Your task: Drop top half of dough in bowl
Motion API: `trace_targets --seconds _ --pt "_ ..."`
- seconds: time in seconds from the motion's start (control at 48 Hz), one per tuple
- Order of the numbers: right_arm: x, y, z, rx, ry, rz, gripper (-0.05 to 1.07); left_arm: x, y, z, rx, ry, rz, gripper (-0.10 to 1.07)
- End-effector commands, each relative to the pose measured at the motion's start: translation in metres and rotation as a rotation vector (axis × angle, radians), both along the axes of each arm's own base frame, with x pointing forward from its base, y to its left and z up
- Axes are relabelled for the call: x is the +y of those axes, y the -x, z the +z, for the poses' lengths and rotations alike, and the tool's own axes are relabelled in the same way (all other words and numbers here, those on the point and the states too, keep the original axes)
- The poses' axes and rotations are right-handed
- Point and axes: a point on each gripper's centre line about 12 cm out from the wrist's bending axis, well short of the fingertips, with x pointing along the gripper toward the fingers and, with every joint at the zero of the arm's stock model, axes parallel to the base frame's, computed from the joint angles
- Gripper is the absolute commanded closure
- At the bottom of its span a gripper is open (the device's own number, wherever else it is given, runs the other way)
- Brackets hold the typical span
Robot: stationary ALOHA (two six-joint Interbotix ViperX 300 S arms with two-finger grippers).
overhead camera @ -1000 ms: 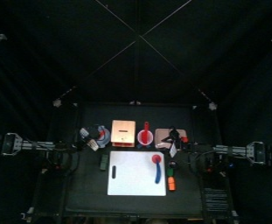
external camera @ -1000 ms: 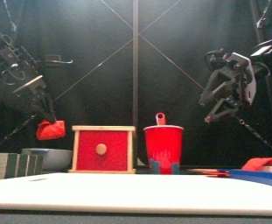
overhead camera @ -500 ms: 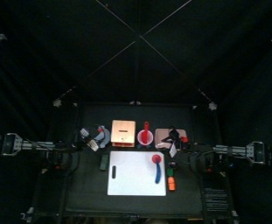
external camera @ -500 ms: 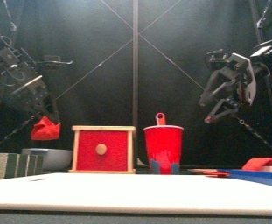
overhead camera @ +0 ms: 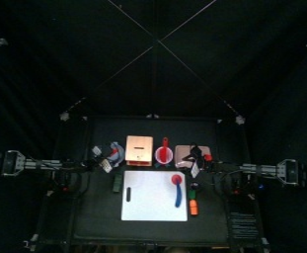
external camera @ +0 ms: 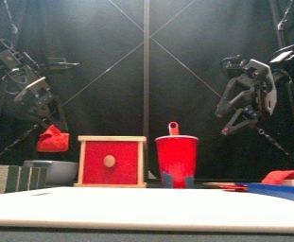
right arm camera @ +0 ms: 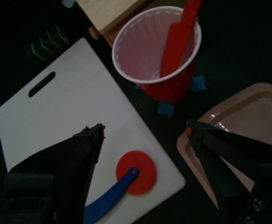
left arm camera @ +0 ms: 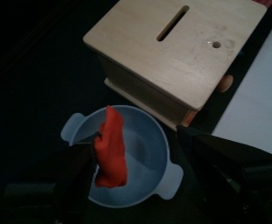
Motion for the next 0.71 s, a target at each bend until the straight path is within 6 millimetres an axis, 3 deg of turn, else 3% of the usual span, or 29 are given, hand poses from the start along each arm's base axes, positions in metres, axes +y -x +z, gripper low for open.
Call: trace_targets --seconds 0.0,0.271,0.688 --pt "-0.001 -0.005 0.008 -0.026 0.006 0.001 -0.01 0.002 -0.004 0.008 -0.011 -0.021 0.006 -0.02" --pt "-0.001 -0.005 0.009 -0.026 0.006 0.002 -0.01 0.003 -0.003 0.01 0.062 -0.164 -0.077 -0.02" --pt "-0.002 -0.006 0.006 -0.014 0.004 0.001 -0.01 -0.006 -0.006 0.008 0.078 -0.211 -0.161 -0.02"
